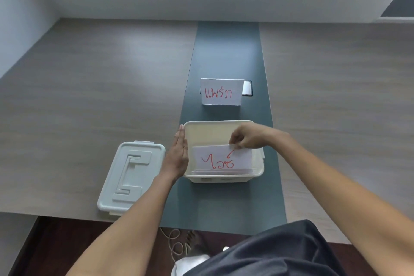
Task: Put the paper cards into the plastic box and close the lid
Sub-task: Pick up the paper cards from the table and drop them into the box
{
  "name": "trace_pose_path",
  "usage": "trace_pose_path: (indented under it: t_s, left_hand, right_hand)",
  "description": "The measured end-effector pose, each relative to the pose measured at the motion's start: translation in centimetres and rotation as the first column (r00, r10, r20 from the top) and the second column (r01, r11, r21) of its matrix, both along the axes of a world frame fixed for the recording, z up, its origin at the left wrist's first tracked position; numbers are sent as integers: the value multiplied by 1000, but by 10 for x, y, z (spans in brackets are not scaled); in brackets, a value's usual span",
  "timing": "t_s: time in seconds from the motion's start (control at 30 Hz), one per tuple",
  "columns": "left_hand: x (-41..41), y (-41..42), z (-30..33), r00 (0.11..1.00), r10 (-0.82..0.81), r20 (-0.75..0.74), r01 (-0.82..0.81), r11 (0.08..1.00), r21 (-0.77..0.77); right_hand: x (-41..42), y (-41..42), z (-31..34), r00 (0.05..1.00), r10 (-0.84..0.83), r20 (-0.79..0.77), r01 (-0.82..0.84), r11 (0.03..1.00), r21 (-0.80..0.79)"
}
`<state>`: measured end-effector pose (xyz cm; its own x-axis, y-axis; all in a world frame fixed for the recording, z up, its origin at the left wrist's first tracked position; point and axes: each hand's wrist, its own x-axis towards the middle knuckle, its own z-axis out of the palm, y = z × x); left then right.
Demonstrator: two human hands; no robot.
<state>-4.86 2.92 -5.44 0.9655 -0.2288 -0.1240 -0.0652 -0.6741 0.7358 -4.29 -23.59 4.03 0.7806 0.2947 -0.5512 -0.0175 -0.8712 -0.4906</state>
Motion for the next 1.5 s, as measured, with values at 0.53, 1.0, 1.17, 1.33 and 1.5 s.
trace_pose_path:
  t_s: [0.53, 1.0, 1.17, 1.33, 1.5]
  left_hand:
    - [1, -3, 4, 999, 34, 4, -34, 999, -7]
    - [0, -5, 8, 999, 44, 14, -44, 999, 32]
    - [0, -6, 11, 999, 47, 16, -47, 999, 18]
    - [-1, -8, 14, 997, 76, 3, -76, 997, 3]
    - [0, -8, 14, 997, 71, -8, -70, 997, 11]
  right_hand:
    - [52, -9, -5, 967, -252, 44, 214, 891, 399]
    - [197, -25, -21, 861, -333, 386, 361, 933, -1]
    - [209, -22, -51, 909, -125, 397, 239, 938, -250]
    - [213, -17, -64, 907, -84, 413, 226, 924, -308]
    - [206, -20, -66, 907, -161, 390, 266, 935, -234]
